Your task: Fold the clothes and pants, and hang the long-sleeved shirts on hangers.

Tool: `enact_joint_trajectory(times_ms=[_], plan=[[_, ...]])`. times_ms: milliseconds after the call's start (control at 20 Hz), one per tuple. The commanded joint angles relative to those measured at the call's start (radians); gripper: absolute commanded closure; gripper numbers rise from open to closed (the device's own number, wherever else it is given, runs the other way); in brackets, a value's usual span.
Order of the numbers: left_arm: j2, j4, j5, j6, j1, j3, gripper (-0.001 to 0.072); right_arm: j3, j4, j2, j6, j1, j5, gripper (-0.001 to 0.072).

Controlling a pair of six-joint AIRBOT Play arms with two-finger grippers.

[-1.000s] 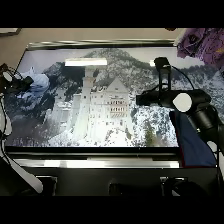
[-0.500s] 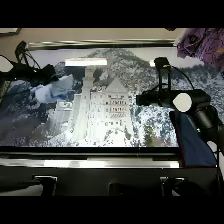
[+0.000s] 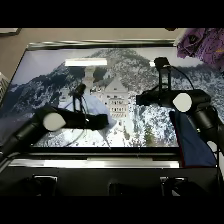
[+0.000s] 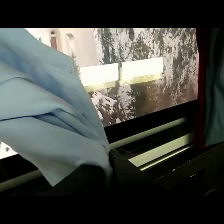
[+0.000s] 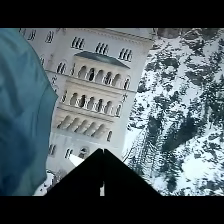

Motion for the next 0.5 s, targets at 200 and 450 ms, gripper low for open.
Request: enact_joint_trajectory(times_ms=[200, 450], plan=[[-0.006, -0.023, -0.012, 0.003, 0.063, -0.032, 0.0074, 0.001, 0.004, 0.0, 0.0, 0.001, 0.0, 0.0677], [0.153, -0.024, -0.225, 0.175, 0.441, 0.014, 0.0076, 0.001, 0.005, 0.0, 0.001, 0.001, 0.001, 0.0677]])
